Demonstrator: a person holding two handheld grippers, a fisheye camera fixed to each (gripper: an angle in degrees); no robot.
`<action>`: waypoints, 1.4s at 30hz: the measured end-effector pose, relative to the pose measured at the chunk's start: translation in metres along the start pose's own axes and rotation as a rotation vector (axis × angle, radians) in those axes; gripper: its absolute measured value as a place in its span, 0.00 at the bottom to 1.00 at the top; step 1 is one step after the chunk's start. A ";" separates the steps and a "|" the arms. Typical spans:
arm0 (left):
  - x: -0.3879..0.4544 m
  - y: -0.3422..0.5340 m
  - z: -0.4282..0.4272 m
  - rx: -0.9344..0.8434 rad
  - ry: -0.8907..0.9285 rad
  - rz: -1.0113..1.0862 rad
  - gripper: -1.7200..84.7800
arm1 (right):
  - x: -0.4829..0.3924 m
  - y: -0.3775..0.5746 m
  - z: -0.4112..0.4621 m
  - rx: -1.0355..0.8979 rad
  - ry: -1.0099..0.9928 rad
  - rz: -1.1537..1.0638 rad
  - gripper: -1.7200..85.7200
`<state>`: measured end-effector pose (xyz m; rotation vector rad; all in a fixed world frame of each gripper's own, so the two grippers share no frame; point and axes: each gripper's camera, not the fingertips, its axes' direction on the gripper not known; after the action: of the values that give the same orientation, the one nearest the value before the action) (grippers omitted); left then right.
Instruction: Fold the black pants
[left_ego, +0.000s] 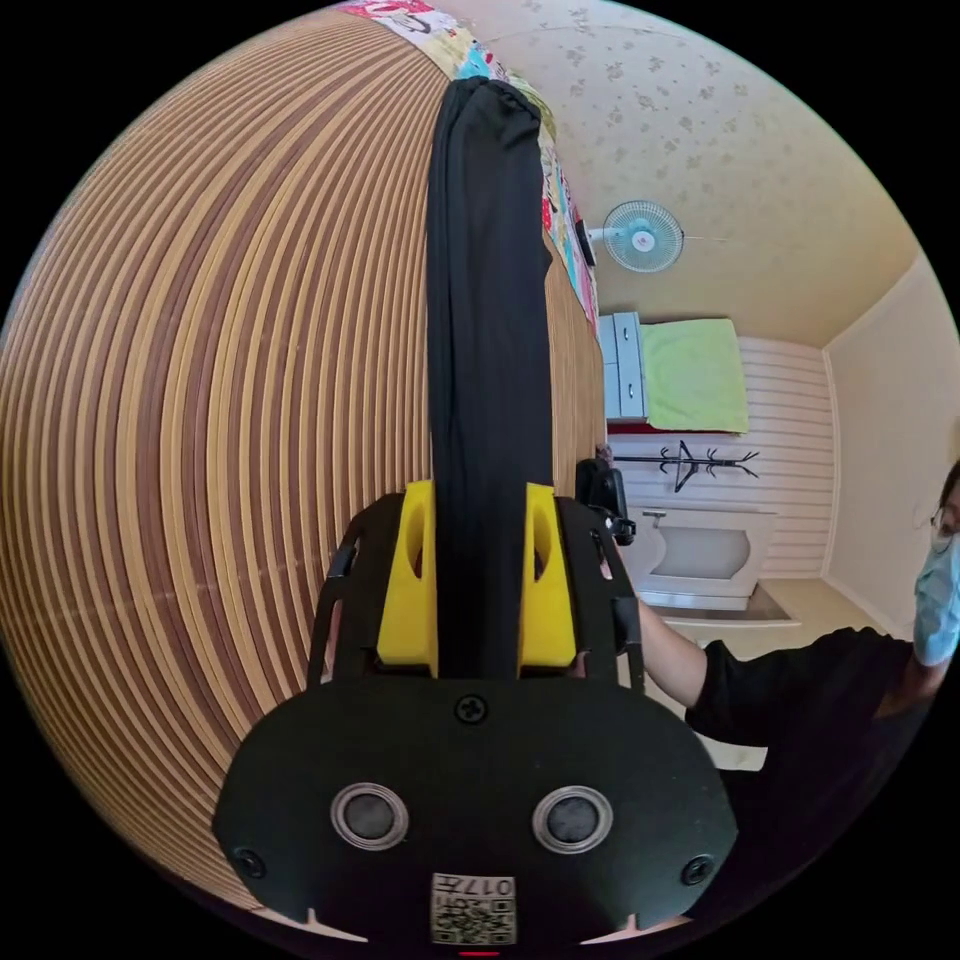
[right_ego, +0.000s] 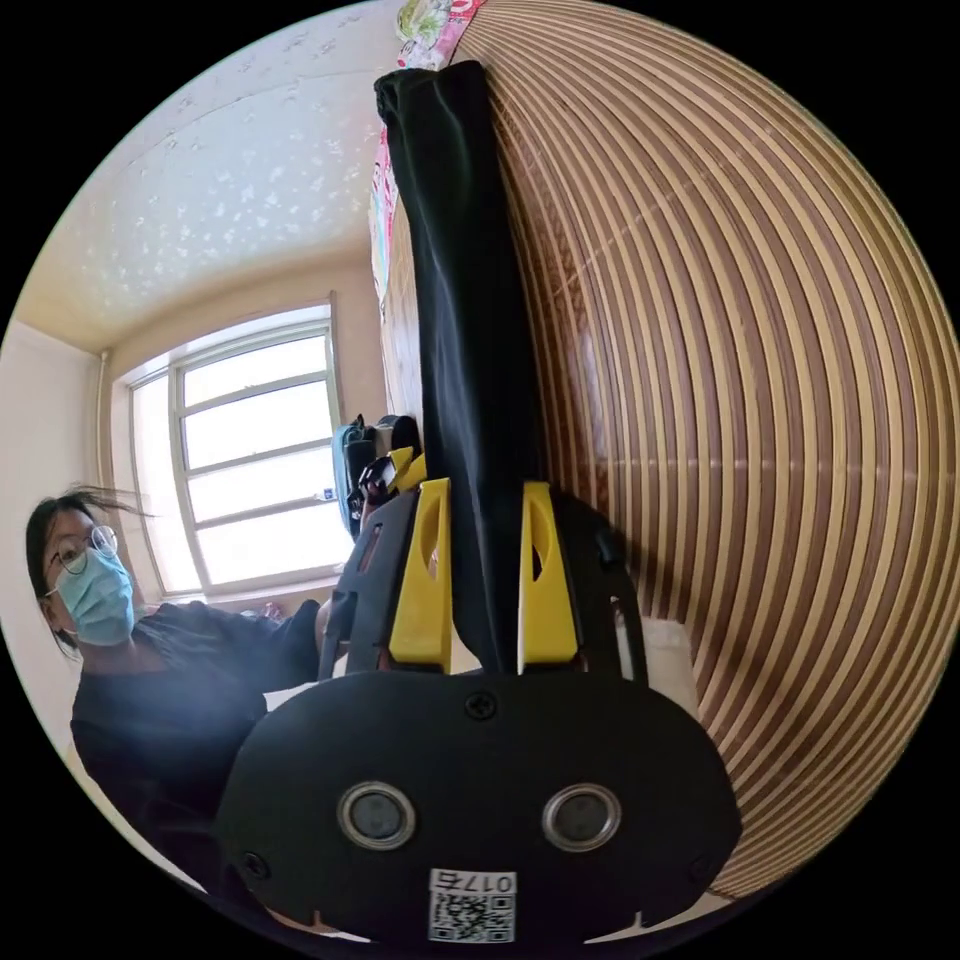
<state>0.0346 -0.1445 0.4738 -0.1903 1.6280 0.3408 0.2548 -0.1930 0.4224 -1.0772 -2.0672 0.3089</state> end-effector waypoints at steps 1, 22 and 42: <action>-0.005 -0.008 0.003 -0.019 0.030 -0.007 0.15 | 0.001 -0.004 -0.001 -0.003 -0.009 -0.002 0.13; 0.243 0.165 -0.093 -0.051 0.577 0.393 0.06 | -0.207 0.183 -0.075 -0.073 -0.322 -0.355 0.04; 0.515 0.073 -0.123 0.206 0.085 0.615 0.06 | -0.391 0.081 -0.087 -0.045 0.094 -0.628 0.03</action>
<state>-0.1507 -0.0746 -0.0231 0.4697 1.7685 0.6319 0.5014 -0.4589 0.2348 -0.4121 -2.2098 -0.1031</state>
